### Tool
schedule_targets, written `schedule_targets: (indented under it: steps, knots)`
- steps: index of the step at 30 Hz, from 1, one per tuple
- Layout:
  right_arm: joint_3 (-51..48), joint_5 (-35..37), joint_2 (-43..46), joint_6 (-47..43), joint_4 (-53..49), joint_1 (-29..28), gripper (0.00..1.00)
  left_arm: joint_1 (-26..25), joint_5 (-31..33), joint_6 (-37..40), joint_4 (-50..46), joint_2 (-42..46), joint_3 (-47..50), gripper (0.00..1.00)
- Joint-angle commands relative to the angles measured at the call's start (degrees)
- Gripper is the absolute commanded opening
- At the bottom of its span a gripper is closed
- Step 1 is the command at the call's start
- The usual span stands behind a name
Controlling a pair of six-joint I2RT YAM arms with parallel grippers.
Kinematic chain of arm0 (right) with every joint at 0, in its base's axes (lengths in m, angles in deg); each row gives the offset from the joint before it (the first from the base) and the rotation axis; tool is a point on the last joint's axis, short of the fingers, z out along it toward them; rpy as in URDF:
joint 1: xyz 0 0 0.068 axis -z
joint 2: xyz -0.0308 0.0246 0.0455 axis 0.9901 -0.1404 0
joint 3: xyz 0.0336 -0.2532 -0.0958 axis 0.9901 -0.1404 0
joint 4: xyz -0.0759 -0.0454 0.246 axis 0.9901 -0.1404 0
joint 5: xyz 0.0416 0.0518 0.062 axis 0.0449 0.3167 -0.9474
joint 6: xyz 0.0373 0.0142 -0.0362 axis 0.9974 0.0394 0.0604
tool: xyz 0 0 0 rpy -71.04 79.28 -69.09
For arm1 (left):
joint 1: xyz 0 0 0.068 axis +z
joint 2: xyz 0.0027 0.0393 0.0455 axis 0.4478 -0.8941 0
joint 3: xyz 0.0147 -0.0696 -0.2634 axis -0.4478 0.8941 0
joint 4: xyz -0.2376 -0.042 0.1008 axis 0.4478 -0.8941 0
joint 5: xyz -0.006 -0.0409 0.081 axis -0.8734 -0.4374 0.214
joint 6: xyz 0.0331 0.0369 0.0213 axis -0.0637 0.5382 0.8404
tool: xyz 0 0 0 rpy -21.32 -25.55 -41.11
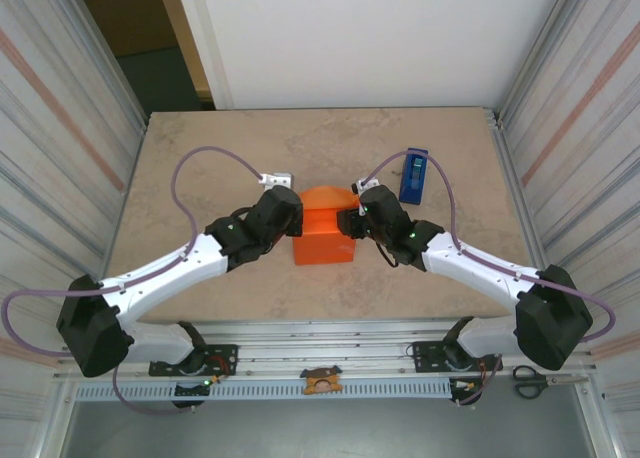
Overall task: Wrap the gift box in paper
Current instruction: Fold the wrapping paper for the gift box.
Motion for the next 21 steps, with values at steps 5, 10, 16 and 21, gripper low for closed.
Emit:
schedule_targets:
  steps: [5, 10, 16, 21]
  knots:
    - [-0.37, 1.29, -0.98, -0.07, -6.32, -0.11, 0.45, 1.82, -3.51, -0.12, -1.42, 1.28, -2.66, 0.07]
    - [0.02, 1.25, -0.98, -0.50, -6.30, -0.09, 0.45, 1.82, -5.75, 0.22, -2.22, 3.13, -2.96, 0.58]
    - [1.27, 0.94, -1.20, -1.29, -6.91, -0.09, 0.46, 2.87, -12.30, 2.31, -0.37, 3.22, 1.49, 0.86]
    - [1.34, 0.63, -1.05, -1.12, -6.25, -0.09, 0.46, 4.26, -17.08, 2.75, -0.84, -0.40, 0.50, 0.87]
